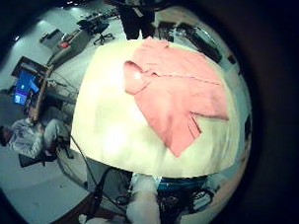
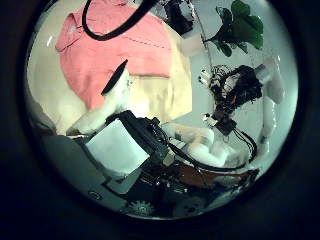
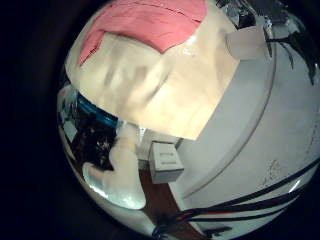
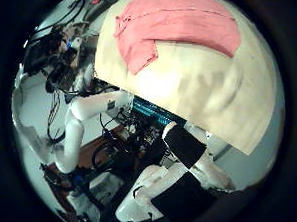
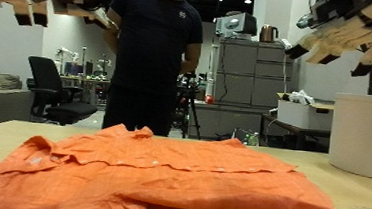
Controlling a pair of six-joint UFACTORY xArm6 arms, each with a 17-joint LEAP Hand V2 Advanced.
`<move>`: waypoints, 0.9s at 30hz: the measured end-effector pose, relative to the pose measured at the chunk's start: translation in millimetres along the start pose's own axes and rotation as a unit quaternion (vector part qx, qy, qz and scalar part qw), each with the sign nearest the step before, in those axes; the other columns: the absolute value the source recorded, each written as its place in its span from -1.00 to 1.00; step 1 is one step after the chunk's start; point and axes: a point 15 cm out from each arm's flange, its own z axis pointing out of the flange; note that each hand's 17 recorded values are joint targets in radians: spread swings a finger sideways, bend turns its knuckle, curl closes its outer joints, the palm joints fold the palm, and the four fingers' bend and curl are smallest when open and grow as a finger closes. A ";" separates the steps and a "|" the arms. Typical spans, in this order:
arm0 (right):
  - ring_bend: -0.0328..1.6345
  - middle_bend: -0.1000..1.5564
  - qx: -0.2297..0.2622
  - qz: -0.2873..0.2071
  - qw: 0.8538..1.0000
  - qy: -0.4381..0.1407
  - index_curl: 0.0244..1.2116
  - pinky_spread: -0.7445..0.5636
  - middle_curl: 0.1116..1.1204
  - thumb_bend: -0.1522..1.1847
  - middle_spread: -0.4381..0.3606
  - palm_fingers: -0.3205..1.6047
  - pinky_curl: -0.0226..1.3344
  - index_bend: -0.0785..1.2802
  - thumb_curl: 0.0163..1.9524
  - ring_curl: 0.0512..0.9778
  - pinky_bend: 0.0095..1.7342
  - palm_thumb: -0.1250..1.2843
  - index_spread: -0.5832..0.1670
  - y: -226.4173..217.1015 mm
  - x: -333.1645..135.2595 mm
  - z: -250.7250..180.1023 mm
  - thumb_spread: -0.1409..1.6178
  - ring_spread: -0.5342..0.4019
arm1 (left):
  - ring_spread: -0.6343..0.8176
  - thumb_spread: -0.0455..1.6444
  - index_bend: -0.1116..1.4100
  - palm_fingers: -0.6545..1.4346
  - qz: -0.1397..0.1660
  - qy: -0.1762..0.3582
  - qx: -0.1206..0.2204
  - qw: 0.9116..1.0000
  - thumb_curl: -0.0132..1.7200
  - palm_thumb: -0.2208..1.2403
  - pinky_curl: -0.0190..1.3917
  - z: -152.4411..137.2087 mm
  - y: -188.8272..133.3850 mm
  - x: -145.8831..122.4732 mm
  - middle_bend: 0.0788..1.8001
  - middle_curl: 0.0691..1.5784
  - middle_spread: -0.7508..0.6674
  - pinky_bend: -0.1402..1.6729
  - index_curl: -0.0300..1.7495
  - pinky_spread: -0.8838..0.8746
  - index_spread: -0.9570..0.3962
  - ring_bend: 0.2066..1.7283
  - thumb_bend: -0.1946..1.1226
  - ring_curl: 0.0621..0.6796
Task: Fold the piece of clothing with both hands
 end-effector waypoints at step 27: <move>-0.72 -0.66 -0.011 0.011 1.000 -0.007 -0.52 0.77 -0.64 -0.80 0.38 -0.52 -0.49 -0.63 -0.74 -0.54 -0.71 0.04 -0.22 0.8 3.7 6.1 0.50 0.72 | 0.22 0.29 -0.60 0.08 0.095 -0.061 -0.103 0.988 -0.59 0.08 -0.70 59.8 -0.3 33.2 -0.86 -0.59 -0.01 -0.63 -0.41 0.19 0.17 -0.90 -0.74 -0.63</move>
